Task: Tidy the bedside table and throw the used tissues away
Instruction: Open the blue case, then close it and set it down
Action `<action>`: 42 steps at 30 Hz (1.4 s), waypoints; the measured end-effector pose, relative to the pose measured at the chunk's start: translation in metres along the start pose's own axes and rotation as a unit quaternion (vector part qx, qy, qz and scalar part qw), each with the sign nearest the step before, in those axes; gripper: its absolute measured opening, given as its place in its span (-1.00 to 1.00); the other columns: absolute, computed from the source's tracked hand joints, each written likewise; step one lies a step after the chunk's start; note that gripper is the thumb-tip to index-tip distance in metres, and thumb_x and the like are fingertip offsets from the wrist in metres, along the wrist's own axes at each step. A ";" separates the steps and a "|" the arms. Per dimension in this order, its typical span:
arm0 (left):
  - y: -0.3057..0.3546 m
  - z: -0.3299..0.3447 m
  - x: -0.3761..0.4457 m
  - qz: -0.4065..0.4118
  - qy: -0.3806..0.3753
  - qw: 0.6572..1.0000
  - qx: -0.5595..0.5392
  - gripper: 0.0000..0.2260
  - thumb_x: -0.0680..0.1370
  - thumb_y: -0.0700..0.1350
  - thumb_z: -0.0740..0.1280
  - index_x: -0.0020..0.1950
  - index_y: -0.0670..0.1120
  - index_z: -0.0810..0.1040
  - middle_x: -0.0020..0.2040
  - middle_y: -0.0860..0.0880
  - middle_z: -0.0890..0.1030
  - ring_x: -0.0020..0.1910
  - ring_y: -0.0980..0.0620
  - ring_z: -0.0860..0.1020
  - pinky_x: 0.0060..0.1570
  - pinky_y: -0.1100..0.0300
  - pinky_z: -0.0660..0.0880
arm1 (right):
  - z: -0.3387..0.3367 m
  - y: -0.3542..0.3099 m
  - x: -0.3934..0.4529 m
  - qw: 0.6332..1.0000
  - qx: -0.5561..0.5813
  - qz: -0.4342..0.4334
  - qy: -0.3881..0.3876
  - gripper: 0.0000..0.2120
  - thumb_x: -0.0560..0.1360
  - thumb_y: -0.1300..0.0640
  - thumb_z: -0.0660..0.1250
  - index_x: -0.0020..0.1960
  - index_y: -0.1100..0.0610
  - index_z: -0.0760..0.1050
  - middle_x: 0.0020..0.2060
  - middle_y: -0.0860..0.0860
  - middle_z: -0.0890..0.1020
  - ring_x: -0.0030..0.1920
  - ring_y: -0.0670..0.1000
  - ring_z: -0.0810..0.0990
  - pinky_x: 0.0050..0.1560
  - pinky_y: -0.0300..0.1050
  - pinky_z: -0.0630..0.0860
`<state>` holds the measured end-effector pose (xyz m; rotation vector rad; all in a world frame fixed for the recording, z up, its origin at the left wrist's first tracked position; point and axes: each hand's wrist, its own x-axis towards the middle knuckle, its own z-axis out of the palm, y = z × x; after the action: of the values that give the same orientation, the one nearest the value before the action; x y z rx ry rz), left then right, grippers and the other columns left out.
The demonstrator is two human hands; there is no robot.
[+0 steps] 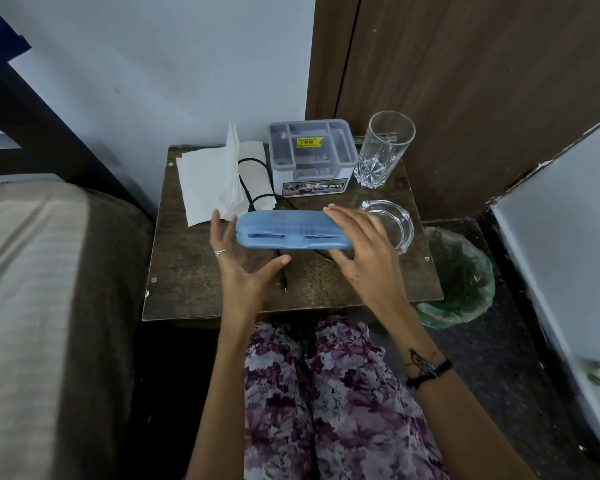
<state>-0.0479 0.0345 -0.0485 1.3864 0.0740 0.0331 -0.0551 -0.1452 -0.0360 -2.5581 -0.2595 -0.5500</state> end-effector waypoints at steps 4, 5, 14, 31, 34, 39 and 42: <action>-0.003 -0.020 0.012 0.137 -0.034 0.958 0.249 -0.27 0.33 -0.27 0.50 0.38 0.13 0.27 0.39 0.17 0.34 0.39 0.05 0.35 0.37 0.00 0.35 | -0.007 0.004 0.001 0.997 0.072 0.022 -0.007 -0.50 0.38 0.22 0.40 0.31 0.19 0.43 0.23 0.05 0.54 0.24 -0.08 0.39 0.34 -0.40 0.19; 0.001 -0.022 0.013 0.163 -0.028 0.945 0.283 -0.34 0.33 -0.27 0.50 0.33 0.10 0.34 0.37 0.10 0.39 0.36 0.05 0.38 0.37 0.07 0.34 | -0.008 0.005 0.001 0.996 0.082 0.020 -0.009 -0.52 0.39 0.17 0.37 0.30 0.19 0.44 0.23 0.04 0.54 0.24 -0.10 0.39 0.35 -0.40 0.20; 0.016 -0.019 0.023 0.259 -0.024 0.916 0.305 -0.58 0.33 -0.31 0.50 0.16 -0.14 0.54 0.17 -0.03 0.55 0.22 0.25 0.46 0.23 0.03 0.48 | -0.006 0.014 0.008 0.994 0.108 0.026 -0.005 -0.47 0.39 0.26 0.44 0.33 0.18 0.41 0.27 0.03 0.50 0.29 -0.12 0.40 0.37 -0.28 0.31; 0.000 -0.019 0.018 0.247 0.003 0.915 0.318 -0.57 0.33 -0.29 0.49 0.12 -0.01 0.48 0.12 0.01 0.53 0.14 0.17 0.48 0.13 0.14 0.52 | 0.003 0.021 0.011 0.994 0.103 0.012 -0.012 -0.53 0.38 0.28 0.44 0.27 0.16 0.48 0.22 0.05 0.56 0.24 -0.07 0.47 0.32 -0.15 0.38; -0.004 -0.024 0.013 0.237 0.010 0.920 0.313 -0.60 0.35 -0.28 0.47 0.12 -0.02 0.48 0.12 0.01 0.52 0.15 0.18 0.47 0.10 0.08 0.53 | 0.001 0.018 0.010 0.991 0.110 0.041 -0.064 -0.49 0.39 0.21 0.45 0.31 0.07 0.44 0.28 0.01 0.50 0.25 -0.07 0.47 0.25 -0.21 0.41; -0.015 -0.044 0.008 0.243 0.023 0.908 0.341 -0.58 0.35 -0.40 0.43 0.11 -0.07 0.44 0.18 -0.04 0.48 0.19 0.20 0.42 0.08 0.10 0.51 | 0.012 0.005 0.004 0.978 0.139 0.070 -0.142 -0.39 0.39 0.17 0.45 0.39 0.01 0.35 0.32 0.03 0.44 0.30 0.00 0.42 0.31 -0.04 0.40; -0.022 -0.068 0.002 0.227 0.030 0.906 0.355 -0.57 0.36 -0.45 0.40 0.11 -0.10 0.41 0.22 -0.04 0.45 0.24 0.31 0.39 0.13 0.09 0.49 | 0.029 -0.010 0.002 0.970 0.162 0.075 -0.164 -0.35 0.34 0.21 0.49 0.38 0.05 0.37 0.31 0.06 0.46 0.31 0.04 0.40 0.34 -0.04 0.34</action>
<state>-0.0517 0.0968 -0.0827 2.1094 -0.2106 0.4805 -0.0470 -0.1216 -0.0534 -2.3105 -0.2450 -0.0196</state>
